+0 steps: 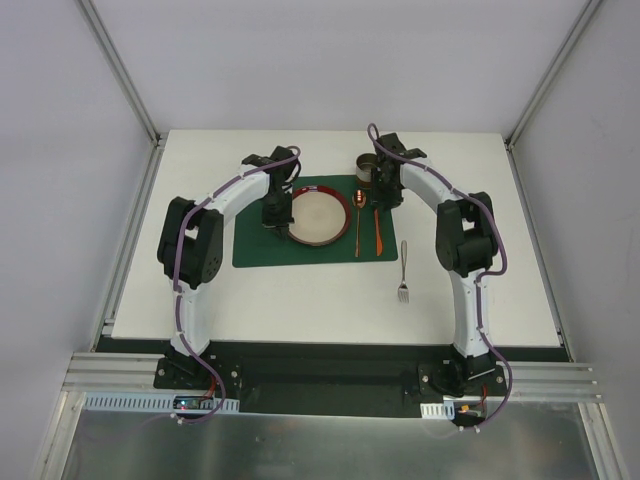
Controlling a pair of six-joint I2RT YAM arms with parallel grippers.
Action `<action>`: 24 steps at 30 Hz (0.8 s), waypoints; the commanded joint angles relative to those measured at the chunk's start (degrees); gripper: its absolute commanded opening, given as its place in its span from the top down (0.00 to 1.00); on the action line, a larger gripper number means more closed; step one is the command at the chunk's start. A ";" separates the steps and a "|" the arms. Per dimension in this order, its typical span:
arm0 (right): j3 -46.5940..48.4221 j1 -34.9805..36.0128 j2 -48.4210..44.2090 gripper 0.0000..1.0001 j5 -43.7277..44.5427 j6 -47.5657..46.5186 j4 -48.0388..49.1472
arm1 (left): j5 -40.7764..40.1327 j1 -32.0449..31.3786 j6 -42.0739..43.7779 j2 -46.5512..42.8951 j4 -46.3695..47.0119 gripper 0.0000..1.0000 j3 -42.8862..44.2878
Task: Set the dinner table for one person
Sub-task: Place the knife on the napkin.
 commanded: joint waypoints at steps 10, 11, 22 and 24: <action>-1.82 1.63 -8.91 0.59 9.89 -15.37 -4.21 | 0.96 0.13 0.64 -2.40 -0.91 0.96 -0.24; -1.74 2.86 -8.83 0.59 13.29 -16.78 -4.74 | 0.88 0.13 0.72 -2.49 -0.91 0.96 -0.15; -12.97 8.93 -14.17 0.60 29.31 -21.11 1.40 | 2.11 0.13 0.11 -2.31 -0.82 0.97 0.12; -15.08 9.02 -16.11 0.60 30.19 -19.61 3.86 | 2.19 0.04 -0.07 -2.31 -0.74 0.96 -0.15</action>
